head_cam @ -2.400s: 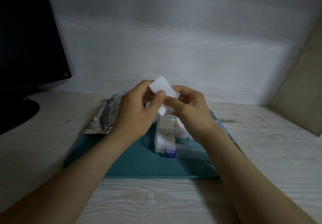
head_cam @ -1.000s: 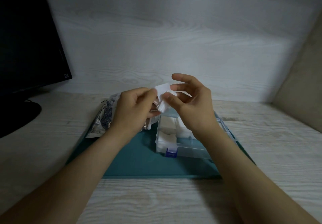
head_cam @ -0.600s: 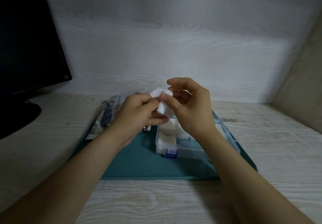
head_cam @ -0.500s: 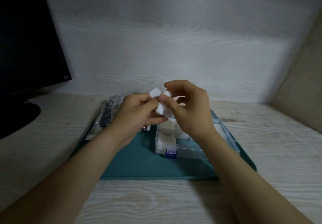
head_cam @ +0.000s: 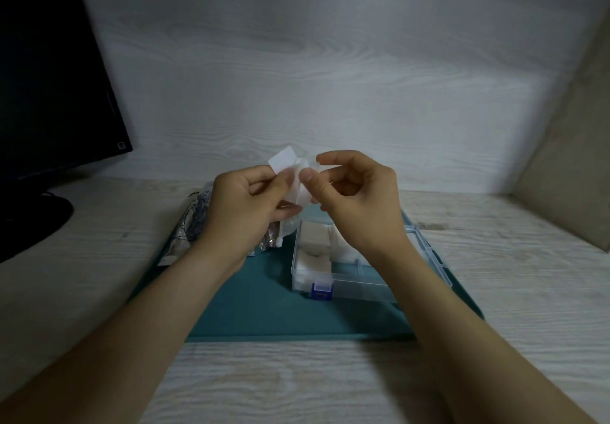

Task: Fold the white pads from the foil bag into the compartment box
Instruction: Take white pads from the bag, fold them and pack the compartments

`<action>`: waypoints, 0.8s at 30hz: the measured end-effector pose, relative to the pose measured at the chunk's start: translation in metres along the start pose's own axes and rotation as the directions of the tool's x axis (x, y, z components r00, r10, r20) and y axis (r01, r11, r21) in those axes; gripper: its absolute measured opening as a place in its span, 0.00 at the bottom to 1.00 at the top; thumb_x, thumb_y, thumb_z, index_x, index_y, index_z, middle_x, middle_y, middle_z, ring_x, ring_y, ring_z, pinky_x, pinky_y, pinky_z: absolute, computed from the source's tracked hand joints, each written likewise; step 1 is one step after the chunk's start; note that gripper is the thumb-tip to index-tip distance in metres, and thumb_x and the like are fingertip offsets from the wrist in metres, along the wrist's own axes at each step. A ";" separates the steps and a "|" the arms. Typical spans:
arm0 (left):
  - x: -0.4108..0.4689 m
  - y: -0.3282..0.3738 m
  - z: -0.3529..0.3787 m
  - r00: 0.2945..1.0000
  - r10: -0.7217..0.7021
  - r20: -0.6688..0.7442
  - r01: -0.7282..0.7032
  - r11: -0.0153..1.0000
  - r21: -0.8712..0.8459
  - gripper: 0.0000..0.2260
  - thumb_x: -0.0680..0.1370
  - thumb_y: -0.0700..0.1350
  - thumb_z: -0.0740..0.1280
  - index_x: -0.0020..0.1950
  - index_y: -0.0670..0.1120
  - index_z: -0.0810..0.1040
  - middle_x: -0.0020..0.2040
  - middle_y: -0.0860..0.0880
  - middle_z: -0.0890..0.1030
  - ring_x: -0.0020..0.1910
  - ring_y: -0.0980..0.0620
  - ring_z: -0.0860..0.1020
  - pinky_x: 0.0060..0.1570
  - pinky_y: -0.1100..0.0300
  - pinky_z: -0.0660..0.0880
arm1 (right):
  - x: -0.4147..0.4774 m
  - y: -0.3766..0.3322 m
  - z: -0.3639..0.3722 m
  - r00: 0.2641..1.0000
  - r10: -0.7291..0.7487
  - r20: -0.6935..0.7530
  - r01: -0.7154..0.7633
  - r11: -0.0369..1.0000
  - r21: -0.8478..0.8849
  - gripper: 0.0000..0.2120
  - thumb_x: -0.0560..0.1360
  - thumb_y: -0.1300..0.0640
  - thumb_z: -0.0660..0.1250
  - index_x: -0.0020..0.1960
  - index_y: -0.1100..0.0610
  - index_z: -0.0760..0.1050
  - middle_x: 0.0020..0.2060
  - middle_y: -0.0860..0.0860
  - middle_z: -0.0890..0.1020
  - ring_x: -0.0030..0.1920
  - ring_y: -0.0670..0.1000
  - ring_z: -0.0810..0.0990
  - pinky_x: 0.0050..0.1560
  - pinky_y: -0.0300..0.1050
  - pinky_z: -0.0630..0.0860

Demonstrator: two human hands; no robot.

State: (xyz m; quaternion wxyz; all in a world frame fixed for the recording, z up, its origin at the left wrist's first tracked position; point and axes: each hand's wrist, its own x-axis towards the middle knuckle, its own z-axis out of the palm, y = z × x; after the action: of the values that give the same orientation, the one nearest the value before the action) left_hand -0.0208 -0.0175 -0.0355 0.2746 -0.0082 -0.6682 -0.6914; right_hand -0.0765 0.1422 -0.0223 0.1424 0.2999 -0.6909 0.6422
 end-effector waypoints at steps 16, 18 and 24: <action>0.005 -0.001 -0.002 0.997 0.074 -0.003 -0.074 0.996 0.042 0.14 0.86 0.41 0.65 0.50 0.30 0.78 0.47 0.30 0.82 0.46 0.42 0.88 0.48 0.53 0.86 | 0.004 0.005 -0.004 0.990 0.137 -0.028 -0.130 0.976 0.172 0.05 0.78 0.60 0.76 0.51 0.61 0.85 0.38 0.56 0.87 0.35 0.49 0.84 0.37 0.44 0.83; 0.006 -0.001 -0.004 0.996 0.094 0.007 -0.094 0.991 0.093 0.14 0.87 0.41 0.64 0.52 0.29 0.77 0.49 0.30 0.82 0.46 0.43 0.88 0.47 0.55 0.86 | 0.006 0.006 -0.006 0.995 0.087 -0.058 -0.077 0.985 0.155 0.07 0.79 0.59 0.74 0.54 0.62 0.85 0.38 0.54 0.87 0.36 0.47 0.83 0.37 0.41 0.81; 0.001 0.000 -0.001 0.985 0.014 0.169 -0.039 0.988 0.147 0.13 0.88 0.39 0.59 0.56 0.36 0.82 0.51 0.44 0.88 0.51 0.49 0.88 0.48 0.54 0.86 | 0.007 0.006 -0.007 0.998 -0.054 0.017 0.053 0.998 0.034 0.05 0.78 0.60 0.76 0.53 0.58 0.87 0.44 0.48 0.89 0.44 0.47 0.87 0.46 0.39 0.82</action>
State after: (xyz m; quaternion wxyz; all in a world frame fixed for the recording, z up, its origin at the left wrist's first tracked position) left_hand -0.0214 -0.0185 -0.0348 0.2264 -0.0548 -0.7388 -0.6324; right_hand -0.0869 0.1476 -0.0221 0.1482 0.3262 -0.6730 0.6471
